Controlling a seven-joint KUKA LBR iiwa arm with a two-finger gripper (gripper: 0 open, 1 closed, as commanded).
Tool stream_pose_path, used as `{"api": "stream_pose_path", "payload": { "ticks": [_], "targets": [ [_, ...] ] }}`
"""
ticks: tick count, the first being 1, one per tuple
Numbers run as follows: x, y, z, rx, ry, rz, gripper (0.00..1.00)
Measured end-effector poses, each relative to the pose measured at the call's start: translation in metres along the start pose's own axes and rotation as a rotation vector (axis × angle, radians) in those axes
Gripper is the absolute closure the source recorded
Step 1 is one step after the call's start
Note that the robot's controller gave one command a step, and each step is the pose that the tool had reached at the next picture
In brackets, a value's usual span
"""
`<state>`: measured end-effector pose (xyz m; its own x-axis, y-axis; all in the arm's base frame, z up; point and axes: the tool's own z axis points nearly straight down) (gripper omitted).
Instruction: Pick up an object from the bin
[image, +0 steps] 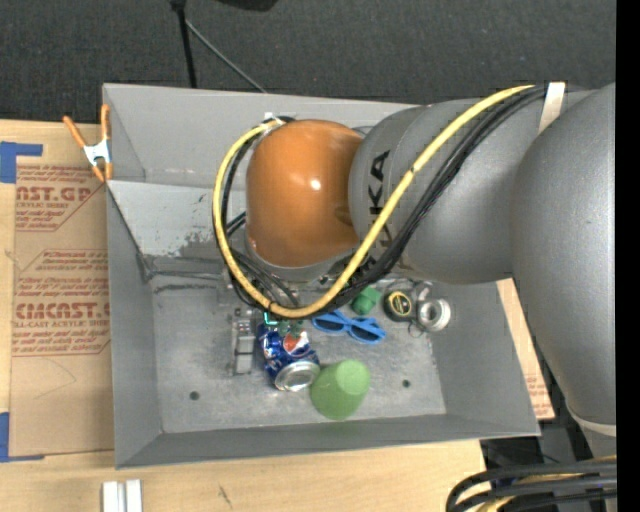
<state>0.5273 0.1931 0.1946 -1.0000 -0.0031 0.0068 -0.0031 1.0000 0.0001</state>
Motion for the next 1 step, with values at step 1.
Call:
{"api": "stream_pose_path", "payload": {
  "ticks": [1],
  "targets": [
    [-0.0352,-0.0873,0.1277,0.002,-0.003,-0.344,0.0]
  ]
}}
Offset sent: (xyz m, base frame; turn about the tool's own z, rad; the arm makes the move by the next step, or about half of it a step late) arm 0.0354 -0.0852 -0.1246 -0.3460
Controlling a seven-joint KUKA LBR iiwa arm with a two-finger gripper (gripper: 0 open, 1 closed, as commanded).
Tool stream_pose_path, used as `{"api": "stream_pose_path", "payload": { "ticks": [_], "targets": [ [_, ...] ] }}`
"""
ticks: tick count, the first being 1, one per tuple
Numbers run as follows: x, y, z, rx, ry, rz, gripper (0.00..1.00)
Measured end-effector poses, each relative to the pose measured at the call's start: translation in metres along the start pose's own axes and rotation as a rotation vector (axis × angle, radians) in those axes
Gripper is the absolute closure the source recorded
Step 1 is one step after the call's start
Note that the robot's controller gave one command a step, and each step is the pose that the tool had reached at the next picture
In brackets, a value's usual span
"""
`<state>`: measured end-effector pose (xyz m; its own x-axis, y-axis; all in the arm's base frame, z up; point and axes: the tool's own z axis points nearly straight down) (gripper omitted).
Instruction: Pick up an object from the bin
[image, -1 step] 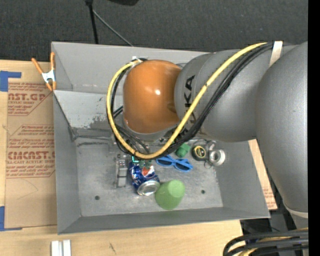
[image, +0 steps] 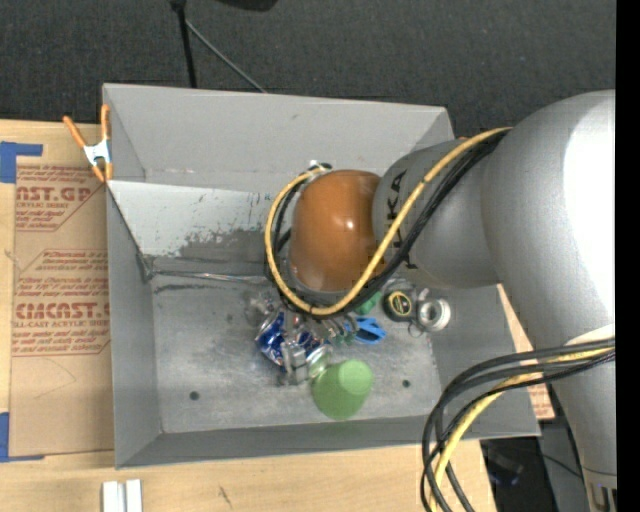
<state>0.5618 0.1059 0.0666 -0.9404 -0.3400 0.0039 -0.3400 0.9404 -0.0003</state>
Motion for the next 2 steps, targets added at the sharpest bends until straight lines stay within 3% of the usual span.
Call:
{"api": "stream_pose_path", "payload": {
  "ticks": [1,2],
  "targets": [
    [-0.0152,-0.0572,-0.0356,0.004,-0.011,0.005,0.0],
    [-0.0099,-0.0655,-0.0357,-0.002,-0.006,0.211,0.0]
  ]
}}
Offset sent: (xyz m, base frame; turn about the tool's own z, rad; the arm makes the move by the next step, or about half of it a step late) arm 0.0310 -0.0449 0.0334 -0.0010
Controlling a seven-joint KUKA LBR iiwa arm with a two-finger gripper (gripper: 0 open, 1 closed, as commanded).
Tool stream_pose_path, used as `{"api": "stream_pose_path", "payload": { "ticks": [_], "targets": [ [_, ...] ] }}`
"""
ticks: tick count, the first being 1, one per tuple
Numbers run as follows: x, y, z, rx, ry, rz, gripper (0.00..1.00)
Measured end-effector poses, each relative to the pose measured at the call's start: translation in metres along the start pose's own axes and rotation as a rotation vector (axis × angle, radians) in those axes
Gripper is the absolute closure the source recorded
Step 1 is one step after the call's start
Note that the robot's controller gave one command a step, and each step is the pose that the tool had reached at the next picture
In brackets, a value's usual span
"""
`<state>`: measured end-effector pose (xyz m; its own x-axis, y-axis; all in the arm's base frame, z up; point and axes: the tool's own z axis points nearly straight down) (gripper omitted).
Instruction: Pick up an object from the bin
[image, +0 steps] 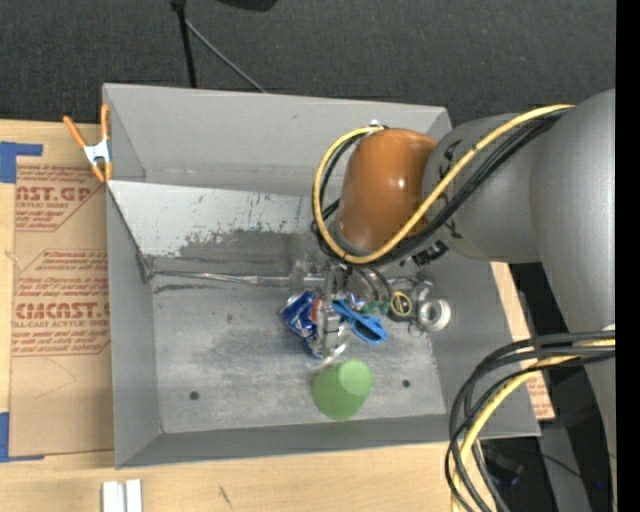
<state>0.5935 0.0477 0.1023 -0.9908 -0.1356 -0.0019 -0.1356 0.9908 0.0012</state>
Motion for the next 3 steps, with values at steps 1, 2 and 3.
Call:
{"api": "stream_pose_path", "payload": {
  "ticks": [1,2,3],
  "targets": [
    [0.0059,-0.0008,0.0344,0.0,0.003,0.058,0.0],
    [0.0057,-0.0001,0.0347,-0.002,0.002,0.058,0.0],
    [0.0044,-0.0001,0.0329,-0.002,-0.001,0.058,1.0]
  ]
}}
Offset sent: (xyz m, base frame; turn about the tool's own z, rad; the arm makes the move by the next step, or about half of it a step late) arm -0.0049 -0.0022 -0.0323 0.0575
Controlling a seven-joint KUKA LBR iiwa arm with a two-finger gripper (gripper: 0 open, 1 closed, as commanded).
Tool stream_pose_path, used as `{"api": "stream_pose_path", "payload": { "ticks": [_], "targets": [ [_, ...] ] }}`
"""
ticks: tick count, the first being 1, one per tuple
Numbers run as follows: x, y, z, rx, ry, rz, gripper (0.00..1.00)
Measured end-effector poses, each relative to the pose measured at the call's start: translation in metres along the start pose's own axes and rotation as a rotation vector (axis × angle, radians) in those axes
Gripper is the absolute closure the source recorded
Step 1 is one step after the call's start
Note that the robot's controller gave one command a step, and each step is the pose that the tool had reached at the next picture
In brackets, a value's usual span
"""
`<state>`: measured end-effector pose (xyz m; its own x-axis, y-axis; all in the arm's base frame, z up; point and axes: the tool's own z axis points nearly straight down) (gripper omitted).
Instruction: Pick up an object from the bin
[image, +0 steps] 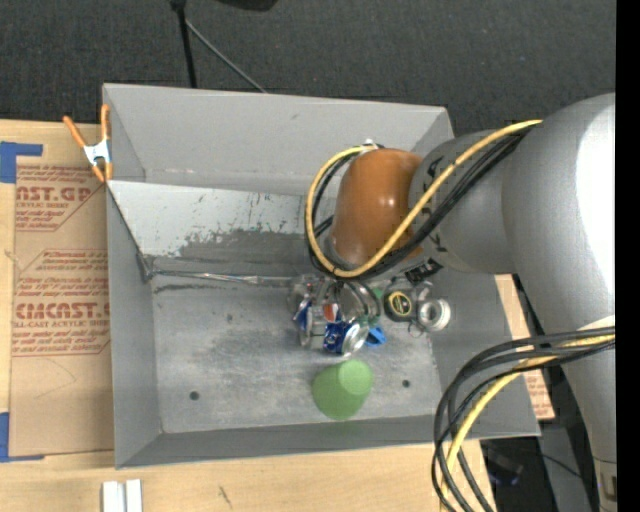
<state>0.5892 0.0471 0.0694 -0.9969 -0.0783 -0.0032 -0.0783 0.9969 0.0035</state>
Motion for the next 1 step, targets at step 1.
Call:
{"api": "stream_pose_path", "payload": {
  "ticks": [1],
  "targets": [
    [-0.0011,0.0008,-0.0194,0.002,-0.001,-0.001,1.0]
  ]
}}
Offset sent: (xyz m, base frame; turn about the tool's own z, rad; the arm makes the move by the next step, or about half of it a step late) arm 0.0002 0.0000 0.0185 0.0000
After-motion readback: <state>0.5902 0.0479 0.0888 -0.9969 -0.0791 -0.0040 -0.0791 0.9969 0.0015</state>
